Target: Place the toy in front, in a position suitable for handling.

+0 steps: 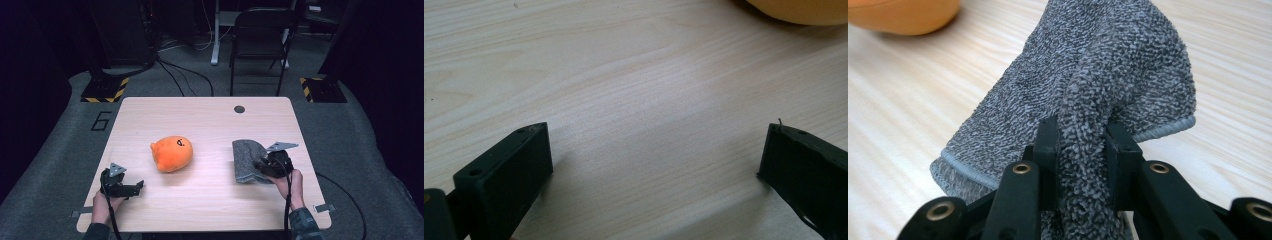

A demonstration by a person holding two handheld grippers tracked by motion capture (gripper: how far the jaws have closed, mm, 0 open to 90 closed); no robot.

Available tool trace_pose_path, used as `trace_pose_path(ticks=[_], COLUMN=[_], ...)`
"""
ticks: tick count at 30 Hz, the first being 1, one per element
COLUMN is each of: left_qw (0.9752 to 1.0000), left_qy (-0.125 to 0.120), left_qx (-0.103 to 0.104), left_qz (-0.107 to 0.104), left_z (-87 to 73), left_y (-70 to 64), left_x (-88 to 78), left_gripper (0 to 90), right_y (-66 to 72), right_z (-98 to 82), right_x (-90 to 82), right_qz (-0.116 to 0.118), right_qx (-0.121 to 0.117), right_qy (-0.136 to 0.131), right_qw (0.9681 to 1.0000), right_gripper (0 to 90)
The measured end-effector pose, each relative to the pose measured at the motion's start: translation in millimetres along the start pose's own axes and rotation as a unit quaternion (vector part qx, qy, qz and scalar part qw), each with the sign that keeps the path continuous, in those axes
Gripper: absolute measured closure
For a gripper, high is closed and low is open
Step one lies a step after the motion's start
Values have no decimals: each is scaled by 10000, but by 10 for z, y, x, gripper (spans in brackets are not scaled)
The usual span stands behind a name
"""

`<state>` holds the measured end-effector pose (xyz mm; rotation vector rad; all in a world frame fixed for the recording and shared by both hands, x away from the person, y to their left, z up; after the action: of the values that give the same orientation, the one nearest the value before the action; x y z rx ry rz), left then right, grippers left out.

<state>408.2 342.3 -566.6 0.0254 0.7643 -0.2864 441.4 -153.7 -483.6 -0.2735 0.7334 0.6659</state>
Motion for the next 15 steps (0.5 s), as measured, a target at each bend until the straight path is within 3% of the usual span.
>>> trace_pose_path(ticks=[9, 15], left_qw=[10000, 10000], left_qy=[1, 5], left_qx=[8, 6], left_qz=[-5, -10], left_z=[1, 1], left_y=[1, 0], left_x=[1, 1], left_gripper=[1, 1], right_y=[-384, -588], right_z=[-112, -181], right_x=[-54, -72], right_qz=[-330, -604], right_qx=[419, 538], right_qy=[-117, -84], right_qw=[9985, 9967], right_gripper=[717, 715])
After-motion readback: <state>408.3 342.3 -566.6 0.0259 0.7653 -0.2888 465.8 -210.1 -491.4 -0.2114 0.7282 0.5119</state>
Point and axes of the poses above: each handheld gripper's, and its own axes: x roughly forward along the jaws, z roughly out of its top, y roughly to its left, the point moved 5 cm from there along x, roughly forward along the jaws, and after that the axes turned 7 degrees about -x, right-handed, at the moved point
